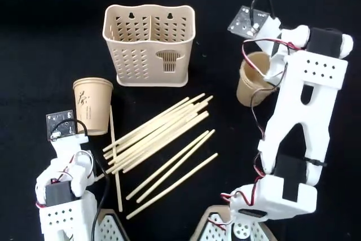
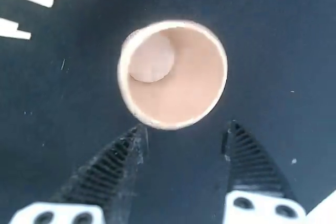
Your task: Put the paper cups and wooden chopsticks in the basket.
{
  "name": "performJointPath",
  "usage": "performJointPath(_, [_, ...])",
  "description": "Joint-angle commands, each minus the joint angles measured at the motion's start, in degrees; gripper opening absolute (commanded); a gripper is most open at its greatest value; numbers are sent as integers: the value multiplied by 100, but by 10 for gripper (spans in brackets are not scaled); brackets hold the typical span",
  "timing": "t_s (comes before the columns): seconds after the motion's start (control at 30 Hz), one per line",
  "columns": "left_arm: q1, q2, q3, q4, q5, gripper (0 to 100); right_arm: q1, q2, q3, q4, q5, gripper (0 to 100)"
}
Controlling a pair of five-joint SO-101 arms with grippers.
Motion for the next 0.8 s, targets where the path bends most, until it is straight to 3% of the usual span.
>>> performJointPath(0.0, [4,0,92,26,-26,33,-123,-48,-523,44,-747,205])
performJointPath(0.13, [4,0,92,26,-26,33,-185,-48,-690,44,-2022,7])
performJointPath(0.27, [4,0,92,26,-26,33,-211,-215,-760,149,-2690,11])
performJointPath(0.47, [4,0,92,26,-26,33,-220,-910,-488,141,-2892,11])
performJointPath(0.63, [4,0,92,26,-18,33,-352,-1938,646,-9,-2945,11])
performJointPath(0.77, [-4,0,92,26,-9,33,-862,-3160,2062,-246,-3508,11])
